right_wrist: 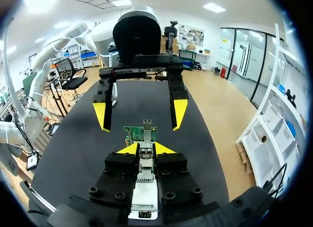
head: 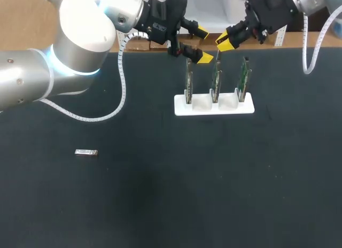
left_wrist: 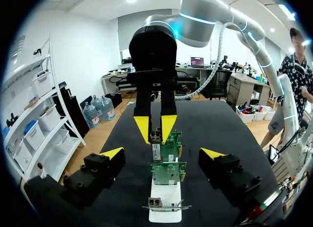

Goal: Pick up the optical module with the left hand, and insert it into the network port with the right hand.

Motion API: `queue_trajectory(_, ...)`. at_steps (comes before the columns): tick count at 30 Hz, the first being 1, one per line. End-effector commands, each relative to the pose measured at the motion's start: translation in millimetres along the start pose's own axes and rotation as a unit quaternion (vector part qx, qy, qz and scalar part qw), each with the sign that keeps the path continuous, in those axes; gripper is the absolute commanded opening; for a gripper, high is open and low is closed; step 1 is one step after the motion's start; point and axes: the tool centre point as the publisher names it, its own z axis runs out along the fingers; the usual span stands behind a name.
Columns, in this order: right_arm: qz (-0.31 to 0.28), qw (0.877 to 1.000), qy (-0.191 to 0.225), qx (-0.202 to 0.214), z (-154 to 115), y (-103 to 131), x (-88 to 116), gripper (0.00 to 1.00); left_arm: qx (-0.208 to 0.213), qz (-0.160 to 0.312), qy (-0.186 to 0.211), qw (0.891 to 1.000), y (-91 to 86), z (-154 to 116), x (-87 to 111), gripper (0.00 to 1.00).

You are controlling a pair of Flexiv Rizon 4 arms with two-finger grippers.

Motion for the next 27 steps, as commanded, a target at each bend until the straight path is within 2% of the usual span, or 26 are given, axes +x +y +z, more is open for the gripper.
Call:
queue_trajectory(1, -0.001, 1.000, -0.003, -0.007, -0.4, -1.8, 2.0, 0.00, 0.001, -0.002, 0.004, 1.000, 1.0, 0.1, -1.7, 1.00)
queue_trajectory(20, -0.006, 1.000, 0.000, -0.015, -0.2, -0.7, 0.6, 0.00, 0.001, -0.002, 0.004, 1.000, 1.0, 0.1, -1.7, 1.00)
queue_trajectory(27, 0.004, 1.000, 0.002, -0.003, 1.2, 0.9, 1.6, 0.00, 0.001, -0.002, 0.004, 1.000, 1.0, 0.1, -1.7, 1.00)
